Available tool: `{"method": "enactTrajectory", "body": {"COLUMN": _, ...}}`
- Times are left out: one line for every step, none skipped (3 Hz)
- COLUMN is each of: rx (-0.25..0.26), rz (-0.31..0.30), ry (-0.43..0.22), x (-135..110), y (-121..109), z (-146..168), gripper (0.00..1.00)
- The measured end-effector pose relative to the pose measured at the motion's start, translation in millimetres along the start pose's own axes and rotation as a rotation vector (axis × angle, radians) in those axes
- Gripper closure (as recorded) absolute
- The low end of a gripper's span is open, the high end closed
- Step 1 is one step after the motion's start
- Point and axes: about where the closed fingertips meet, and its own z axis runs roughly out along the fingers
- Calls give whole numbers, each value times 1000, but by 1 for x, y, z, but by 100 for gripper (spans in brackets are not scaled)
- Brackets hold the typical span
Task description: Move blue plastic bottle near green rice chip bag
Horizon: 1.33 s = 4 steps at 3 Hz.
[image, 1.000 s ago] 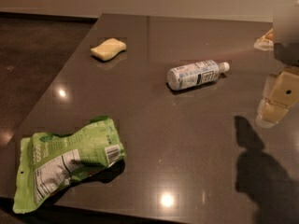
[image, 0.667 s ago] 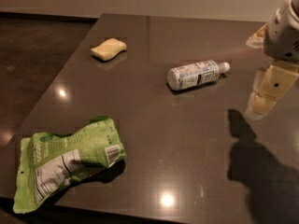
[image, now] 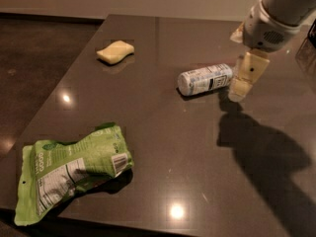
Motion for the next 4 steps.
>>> {"method": "enactTrajectory", "body": {"rx": -20, "rz": -29, "ry": -12, "x": -7, "y": -30, "z": 30, "gripper": 0}}
{"method": "enactTrajectory", "body": {"rx": -52, "rz": -91, "ry": -23, "x": -11, "y": -48, "z": 58, "gripper": 0}}
{"method": "enactTrajectory", "body": {"rx": -86, "rz": -158, "ry": -22, "x": -14, "y": -56, "z": 79, "gripper": 0}}
{"method": "enactTrajectory", "body": {"rx": -126, "rz": -203, "ry": 3, "x": -15, "y": -59, "z": 96, "gripper": 18}}
